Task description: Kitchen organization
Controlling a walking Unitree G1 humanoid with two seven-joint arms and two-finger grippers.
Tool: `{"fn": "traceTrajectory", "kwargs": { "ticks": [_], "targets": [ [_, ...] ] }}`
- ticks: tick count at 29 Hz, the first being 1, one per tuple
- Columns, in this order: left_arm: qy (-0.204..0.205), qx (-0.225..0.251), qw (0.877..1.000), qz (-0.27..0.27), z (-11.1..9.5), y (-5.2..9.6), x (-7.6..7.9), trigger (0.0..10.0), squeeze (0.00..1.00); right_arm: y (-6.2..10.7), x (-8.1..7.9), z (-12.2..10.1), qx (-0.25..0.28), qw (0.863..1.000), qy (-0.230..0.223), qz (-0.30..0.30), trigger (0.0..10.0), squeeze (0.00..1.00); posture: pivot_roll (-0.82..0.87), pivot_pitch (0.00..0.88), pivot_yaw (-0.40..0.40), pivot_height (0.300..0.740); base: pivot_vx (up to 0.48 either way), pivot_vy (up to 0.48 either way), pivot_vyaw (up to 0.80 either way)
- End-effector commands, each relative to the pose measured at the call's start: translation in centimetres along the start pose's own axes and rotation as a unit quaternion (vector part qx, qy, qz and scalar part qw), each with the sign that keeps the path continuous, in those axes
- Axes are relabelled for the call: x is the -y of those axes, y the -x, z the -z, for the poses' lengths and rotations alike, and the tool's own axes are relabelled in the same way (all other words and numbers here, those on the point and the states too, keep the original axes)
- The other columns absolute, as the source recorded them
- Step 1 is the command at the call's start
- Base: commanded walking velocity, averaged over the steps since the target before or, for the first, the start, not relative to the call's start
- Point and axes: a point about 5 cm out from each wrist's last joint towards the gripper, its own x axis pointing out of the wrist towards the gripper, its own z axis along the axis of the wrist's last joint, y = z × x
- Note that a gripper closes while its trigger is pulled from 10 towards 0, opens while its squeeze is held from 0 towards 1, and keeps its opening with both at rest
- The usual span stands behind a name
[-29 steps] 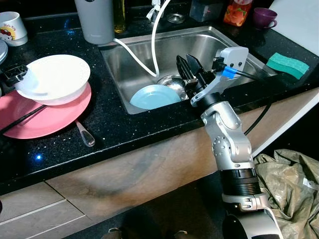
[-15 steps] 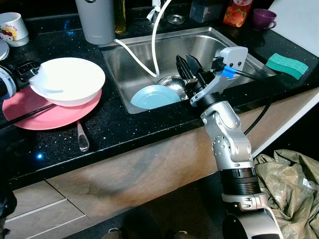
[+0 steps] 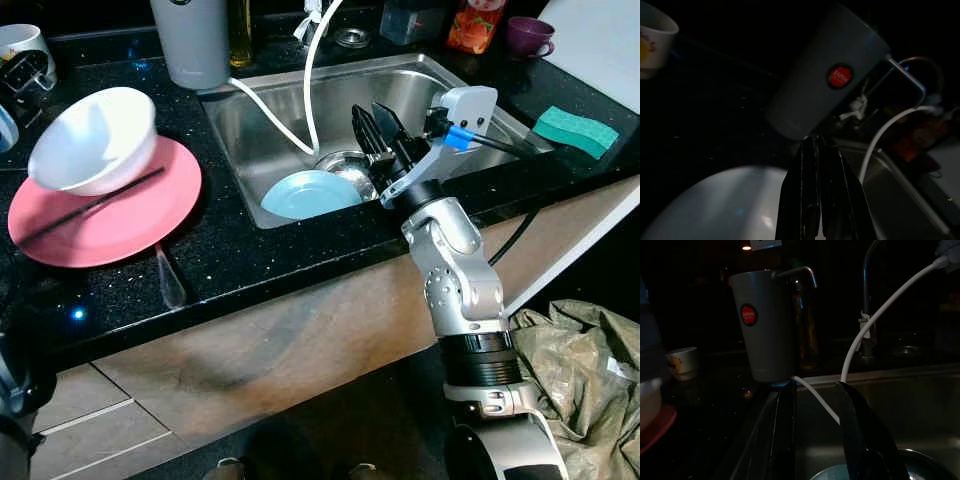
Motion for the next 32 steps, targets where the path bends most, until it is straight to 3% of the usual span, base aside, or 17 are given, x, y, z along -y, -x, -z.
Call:
{"fn": "traceTrajectory", "kwargs": {
  "ticks": [1,4,6,8,9,10,11,12,13,17,22,27,32],
  "targets": [
    [0.014,0.013,0.999,0.026,-0.2,-0.2,1.0,0.0,0.0,-0.2,-0.1,-0.1,0.007,1.0,-0.008,-0.001,10.0,0.0,0.05,0.15,-0.033,0.74,0.0,0.0,0.0],
    [-0.014,-0.01,0.999,0.039,0.5,-0.3,1.4,0.0,0.0,-0.4,-0.3,-0.2,0.01,1.0,-0.013,-0.002,10.0,0.0,0.05,0.15,-0.031,0.74,0.0,0.0,0.0],
    [-0.067,-0.033,0.997,0.018,0.9,-0.2,0.9,0.0,0.0,-0.4,-0.3,-0.2,0.01,1.0,-0.014,-0.003,10.0,0.0,0.05,0.149,-0.03,0.74,0.0,0.0,0.0],
    [-0.142,-0.051,0.988,-0.039,1.1,-0.1,-0.3,0.0,0.0,-0.3,-0.3,-0.2,0.01,1.0,-0.014,-0.003,10.0,0.0,0.05,0.147,-0.029,0.74,0.0,0.0,0.0],
    [-0.172,-0.056,0.982,-0.051,1.2,0.0,-0.7,4.2,0.0,-0.3,-0.3,-0.2,0.01,1.0,-0.015,-0.003,10.0,0.0,0.05,0.147,-0.029,0.74,0.0,0.0,0.0],
    [-0.189,-0.059,0.979,-0.055,1.2,0.1,-0.9,5.8,0.0,-0.3,-0.3,-0.2,0.01,1.0,-0.015,-0.003,10.0,0.0,0.05,0.147,-0.029,0.74,0.0,0.0,0.0],
    [-0.189,-0.059,0.979,-0.055,1.2,0.1,-0.9,5.8,0.0,-0.3,-0.3,-0.2,0.01,1.0,-0.015,-0.003,10.0,0.0,0.05,0.147,-0.029,0.74,0.0,0.0,0.0],
    [-0.197,-0.07,0.975,-0.072,1.4,0.2,-1.3,10.0,0.75,-0.2,-0.3,-0.2,0.009,1.0,-0.015,-0.003,10.0,0.0,0.05,0.147,-0.029,0.74,0.0,0.0,0.0],
    [-0.212,-0.077,0.971,-0.076,1.5,0.4,-1.5,10.0,1.0,-0.2,-0.4,-0.1,0.008,1.0,-0.016,-0.005,10.0,0.0,0.05,0.146,-0.029,0.74,0.0,0.0,0.0],
    [-0.218,-0.088,0.969,-0.077,1.3,0.9,-1.8,10.0,1.0,-0.1,-0.8,0.2,-0.003,1.0,-0.02,-0.02,10.0,0.0,0.05,0.144,-0.028,0.74,0.0,0.0,0.0],
    [-0.196,-0.048,0.977,-0.068,-2.0,1.8,-2.6,10.0,1.0,0.5,-2.2,0.7,-0.029,0.994,-0.044,-0.091,10.0,0.0,0.05,0.143,-0.028,0.74,0.0,0.0,0.0],
    [-0.204,-0.066,0.973,-0.079,-3.3,2.9,-3.8,10.0,1.0,0.9,-2.6,1.0,-0.035,0.992,-0.044,-0.112,10.0,0.0,0.05,0.143,-0.028,0.74,0.0,0.0,0.0],
    [-0.143,-0.112,0.981,-0.072,-2.8,3.6,-4.4,10.0,1.0,1.1,-2.7,1.2,-0.04,0.992,-0.045,-0.112,10.0,0.0,0.06,0.14,-0.03,0.74,0.0,0.0,0.0]
  ]
}}
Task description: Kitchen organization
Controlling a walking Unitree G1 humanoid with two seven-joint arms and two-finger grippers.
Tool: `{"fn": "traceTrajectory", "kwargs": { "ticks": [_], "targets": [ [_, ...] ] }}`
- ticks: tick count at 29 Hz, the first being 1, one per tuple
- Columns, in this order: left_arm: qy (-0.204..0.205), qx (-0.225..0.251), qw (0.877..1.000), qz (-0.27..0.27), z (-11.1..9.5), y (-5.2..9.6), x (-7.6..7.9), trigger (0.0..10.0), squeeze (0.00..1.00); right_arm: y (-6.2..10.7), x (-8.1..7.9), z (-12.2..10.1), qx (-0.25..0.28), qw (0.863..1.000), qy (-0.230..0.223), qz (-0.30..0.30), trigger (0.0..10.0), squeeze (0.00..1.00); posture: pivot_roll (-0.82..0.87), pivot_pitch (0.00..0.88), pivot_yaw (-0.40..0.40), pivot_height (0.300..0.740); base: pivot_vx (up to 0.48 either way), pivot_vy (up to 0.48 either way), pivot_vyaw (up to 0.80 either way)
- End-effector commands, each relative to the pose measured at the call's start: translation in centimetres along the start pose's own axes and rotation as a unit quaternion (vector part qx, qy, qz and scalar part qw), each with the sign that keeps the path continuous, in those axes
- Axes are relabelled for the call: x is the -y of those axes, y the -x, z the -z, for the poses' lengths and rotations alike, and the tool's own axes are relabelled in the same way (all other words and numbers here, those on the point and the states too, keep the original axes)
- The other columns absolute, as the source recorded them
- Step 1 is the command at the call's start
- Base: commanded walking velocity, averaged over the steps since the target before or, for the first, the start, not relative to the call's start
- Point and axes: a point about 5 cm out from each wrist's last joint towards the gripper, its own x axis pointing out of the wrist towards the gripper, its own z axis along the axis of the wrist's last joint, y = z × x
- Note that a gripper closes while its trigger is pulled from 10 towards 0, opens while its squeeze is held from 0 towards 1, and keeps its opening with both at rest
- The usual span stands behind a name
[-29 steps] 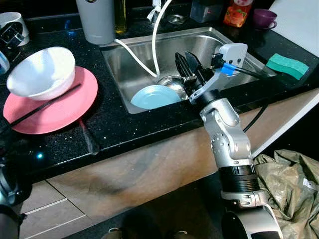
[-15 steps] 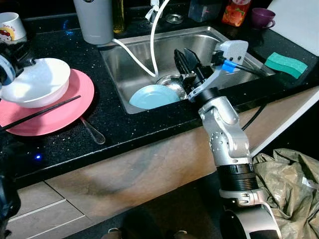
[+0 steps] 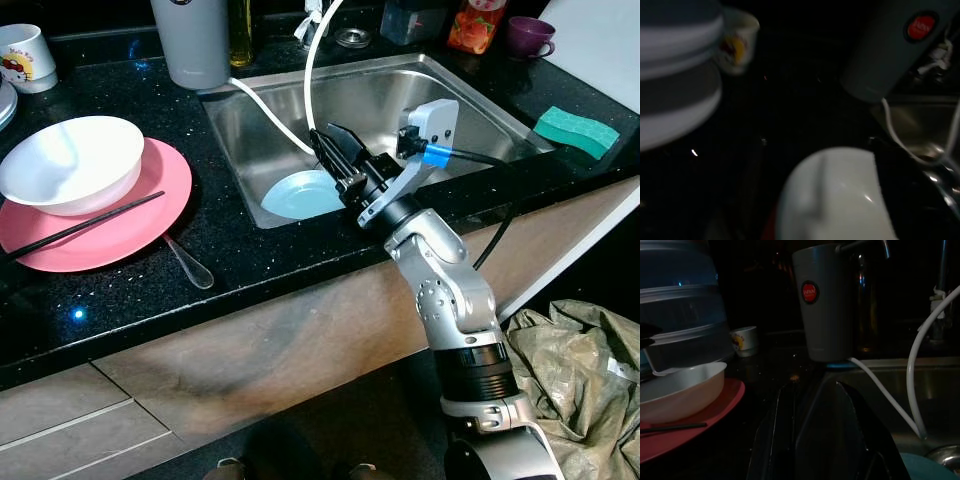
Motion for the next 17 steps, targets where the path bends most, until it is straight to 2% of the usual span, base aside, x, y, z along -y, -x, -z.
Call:
{"fn": "traceTrajectory", "kwargs": {
  "ticks": [1,3,4,7,9,14,17],
  "targets": [
    [0.016,-0.017,1.0,0.001,0.4,0.2,-0.4,10.0,1.0,0.1,-0.1,0.0,-0.002,1.0,-0.002,-0.004,10.0,0.0,0.06,0.14,-0.03,0.74,0.0,0.0,0.0],
    [0.035,-0.024,0.999,-0.006,0.9,0.1,-0.6,10.0,1.0,0.0,-0.3,0.1,-0.005,1.0,-0.002,-0.008,10.0,0.0,0.06,0.137,-0.03,0.74,0.0,0.0,0.0],
    [0.055,-0.033,0.998,-0.027,1.3,0.0,-1.0,10.0,0.0,0.0,-0.4,0.1,-0.007,1.0,0.0,-0.011,10.0,0.0,0.05,0.137,-0.029,0.74,0.0,0.0,0.0],
    [0.056,-0.041,0.997,-0.026,1.4,0.0,-1.1,10.0,0.0,0.0,-0.4,0.0,-0.007,1.0,0.001,-0.013,10.0,0.0,0.05,0.135,-0.029,0.74,0.0,0.0,0.0],
    [0.065,-0.071,0.995,-0.023,2.2,0.0,-1.0,10.0,0.0,0.0,-0.4,0.0,-0.008,1.0,0.002,-0.014,10.0,0.0,0.05,0.141,-0.029,0.74,0.0,0.0,0.0],
    [0.055,-0.111,0.991,-0.04,3.1,0.2,-1.4,10.0,0.0,0.1,-0.3,0.1,-0.015,1.0,0.001,-0.015,10.0,0.0,0.05,0.149,-0.029,0.74,0.0,0.0,0.0],
    [0.059,-0.118,0.991,-0.038,3.3,0.2,-1.3,10.0,0.0,0.1,-0.4,0.2,-0.018,1.0,0.0,-0.016,10.0,0.0,0.05,0.149,-0.029,0.74,0.0,0.0,0.0]
  ]
}}
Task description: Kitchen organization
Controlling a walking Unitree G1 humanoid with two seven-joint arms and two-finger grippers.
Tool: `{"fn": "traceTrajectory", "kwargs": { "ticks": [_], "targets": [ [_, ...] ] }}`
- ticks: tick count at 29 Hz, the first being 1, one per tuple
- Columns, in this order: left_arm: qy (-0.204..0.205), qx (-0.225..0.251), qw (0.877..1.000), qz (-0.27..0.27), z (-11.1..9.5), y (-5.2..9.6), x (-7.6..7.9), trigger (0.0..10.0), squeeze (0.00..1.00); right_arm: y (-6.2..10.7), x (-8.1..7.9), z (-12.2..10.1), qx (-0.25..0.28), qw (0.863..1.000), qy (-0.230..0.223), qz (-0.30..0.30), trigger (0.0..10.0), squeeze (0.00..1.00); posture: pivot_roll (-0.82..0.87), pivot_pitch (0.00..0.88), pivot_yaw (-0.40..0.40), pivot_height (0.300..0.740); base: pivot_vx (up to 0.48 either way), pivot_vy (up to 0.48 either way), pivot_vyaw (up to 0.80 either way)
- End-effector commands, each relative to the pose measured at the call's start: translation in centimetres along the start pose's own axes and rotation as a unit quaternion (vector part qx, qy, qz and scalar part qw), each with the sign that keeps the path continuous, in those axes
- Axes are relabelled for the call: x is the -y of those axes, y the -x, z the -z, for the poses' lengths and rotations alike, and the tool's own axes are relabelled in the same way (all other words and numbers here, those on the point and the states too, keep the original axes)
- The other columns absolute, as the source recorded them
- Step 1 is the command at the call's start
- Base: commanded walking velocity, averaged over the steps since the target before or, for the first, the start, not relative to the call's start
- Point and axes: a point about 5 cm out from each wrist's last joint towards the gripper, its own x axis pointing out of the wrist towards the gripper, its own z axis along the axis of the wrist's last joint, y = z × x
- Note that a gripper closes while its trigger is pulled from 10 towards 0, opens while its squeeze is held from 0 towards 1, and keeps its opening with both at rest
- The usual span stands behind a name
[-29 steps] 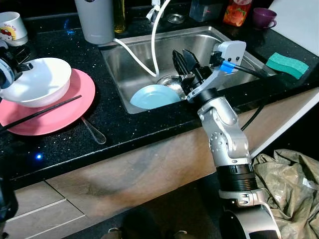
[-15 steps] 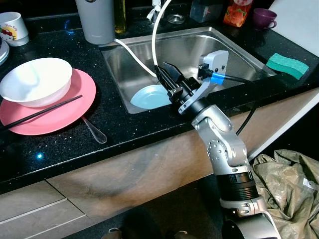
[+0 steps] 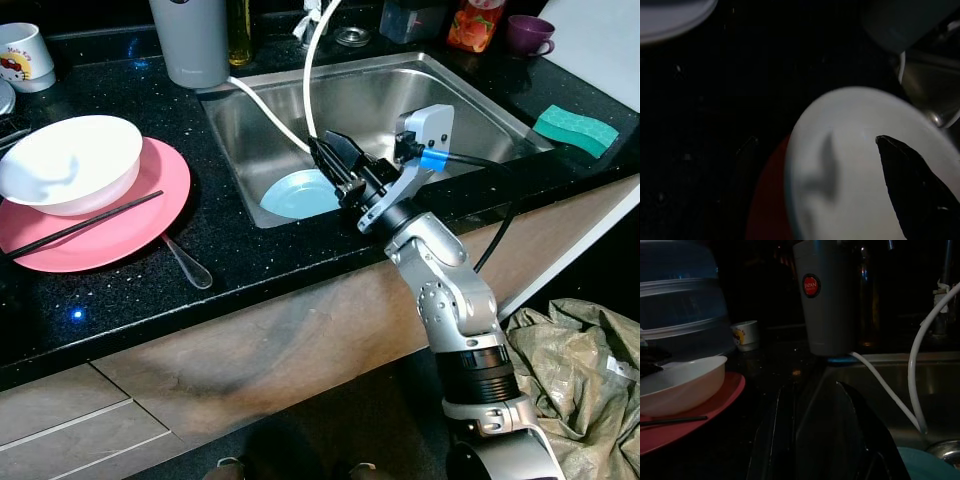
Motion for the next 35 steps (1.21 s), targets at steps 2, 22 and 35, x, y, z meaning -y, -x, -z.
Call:
{"fn": "traceTrajectory", "kwargs": {
  "ticks": [2,22,35],
  "targets": [
    [-0.013,-0.022,1.0,-0.016,0.6,0.2,-0.5,10.0,0.0,0.2,-0.3,0.2,-0.008,1.0,-0.001,-0.008,10.0,0.0,0.06,0.151,-0.029,0.74,0.0,0.0,0.0],
    [-0.027,-0.024,0.999,0.003,2.1,-1.7,0.7,8.3,0.0,0.6,-1.0,2.2,-0.097,0.994,0.014,-0.056,10.0,0.0,0.05,0.156,-0.028,0.74,0.0,0.0,0.0],
    [-0.031,-0.014,0.999,0.011,1.9,-1.9,0.9,0.0,0.0,0.1,-0.1,1.8,-0.119,0.99,0.045,-0.067,10.0,0.0,0.05,0.155,-0.028,0.74,0.0,0.0,0.0]
  ]
}}
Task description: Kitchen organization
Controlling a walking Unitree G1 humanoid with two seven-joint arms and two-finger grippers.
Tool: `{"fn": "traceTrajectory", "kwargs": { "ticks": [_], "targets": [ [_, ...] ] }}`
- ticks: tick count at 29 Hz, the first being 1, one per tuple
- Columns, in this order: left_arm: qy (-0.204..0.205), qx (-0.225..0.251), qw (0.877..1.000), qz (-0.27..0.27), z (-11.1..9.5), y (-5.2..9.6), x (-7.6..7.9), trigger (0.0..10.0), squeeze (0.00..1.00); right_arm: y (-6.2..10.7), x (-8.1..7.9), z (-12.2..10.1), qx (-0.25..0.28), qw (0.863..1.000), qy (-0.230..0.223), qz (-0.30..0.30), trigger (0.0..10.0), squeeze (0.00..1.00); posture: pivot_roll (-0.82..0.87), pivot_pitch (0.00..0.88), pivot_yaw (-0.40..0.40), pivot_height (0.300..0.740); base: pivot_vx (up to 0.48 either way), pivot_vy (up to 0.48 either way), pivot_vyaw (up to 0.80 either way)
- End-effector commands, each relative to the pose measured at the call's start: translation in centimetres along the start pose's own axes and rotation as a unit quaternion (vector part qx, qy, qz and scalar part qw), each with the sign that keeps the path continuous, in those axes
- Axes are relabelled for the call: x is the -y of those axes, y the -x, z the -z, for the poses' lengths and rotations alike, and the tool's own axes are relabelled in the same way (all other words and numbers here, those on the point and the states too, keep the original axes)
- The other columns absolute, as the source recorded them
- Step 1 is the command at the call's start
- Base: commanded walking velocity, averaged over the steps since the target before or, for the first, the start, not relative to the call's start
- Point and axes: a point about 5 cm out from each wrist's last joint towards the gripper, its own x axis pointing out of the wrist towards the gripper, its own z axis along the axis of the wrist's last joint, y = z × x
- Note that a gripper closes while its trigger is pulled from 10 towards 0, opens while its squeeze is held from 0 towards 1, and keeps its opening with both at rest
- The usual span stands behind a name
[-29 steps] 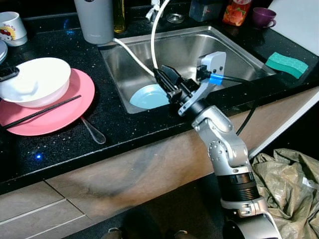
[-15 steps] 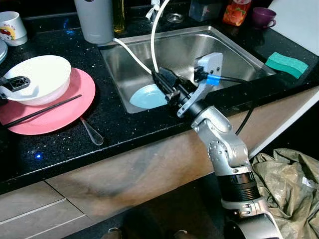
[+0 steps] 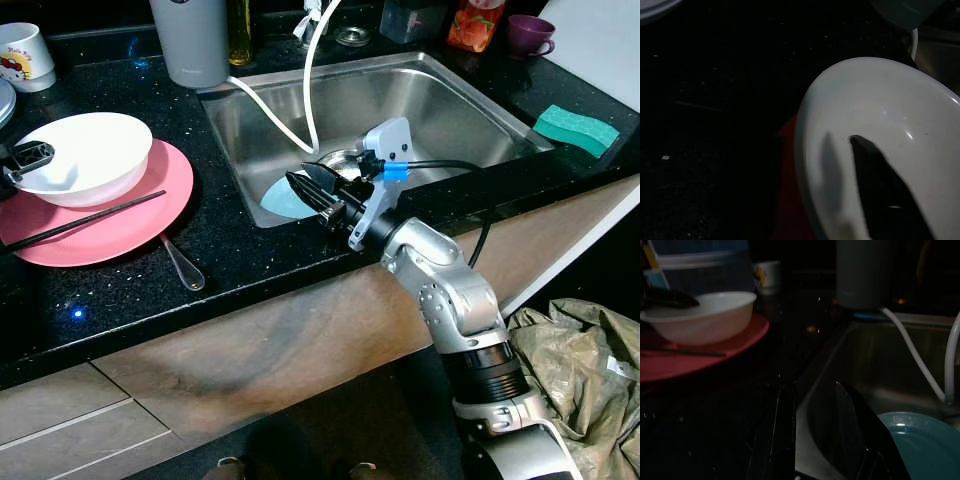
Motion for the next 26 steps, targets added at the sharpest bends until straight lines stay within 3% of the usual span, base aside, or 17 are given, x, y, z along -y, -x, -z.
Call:
{"fn": "traceTrajectory", "kwargs": {
  "ticks": [1,16,21,23,25,26],
  "targets": [
    [0.004,0.0,1.0,0.012,0.1,-0.3,0.4,0.0,0.0,0.0,0.2,0.0,-0.011,1.0,0.009,-0.007,10.0,0.0,0.04,0.155,-0.029,0.74,0.0,0.0,0.0],
    [0.01,0.013,1.0,0.022,-0.5,-0.3,0.6,0.0,0.0,0.0,0.2,0.0,-0.012,1.0,0.009,-0.009,10.0,0.0,0.05,0.158,-0.025,0.74,0.0,0.0,0.0],
    [0.028,0.108,0.993,0.047,-2.8,-0.3,1.7,0.0,0.0,-0.1,0.4,-0.3,0.001,1.0,0.009,0.001,10.0,0.0,0.05,0.158,-0.027,0.74,0.0,0.0,0.0],
    [0.06,0.165,0.981,0.086,-4.0,-0.5,3.5,0.0,0.0,-0.2,0.7,-1.0,0.025,0.999,0.004,0.02,10.0,0.0,0.05,0.157,-0.028,0.74,0.0,0.0,0.0],
    [0.063,0.181,0.975,0.11,-4.1,-0.9,5.1,0.0,0.0,-0.4,1.1,-1.7,0.048,0.998,-0.003,0.039,10.0,0.0,0.05,0.154,-0.026,0.74,0.0,0.0,0.0],
    [0.063,0.181,0.975,0.11,-4.1,-0.9,5.1,0.0,0.0,-0.4,1.1,-1.7,0.048,0.998,-0.003,0.039,10.0,0.0,0.05,0.154,-0.026,0.74,0.0,0.0,0.0]
  ]
}}
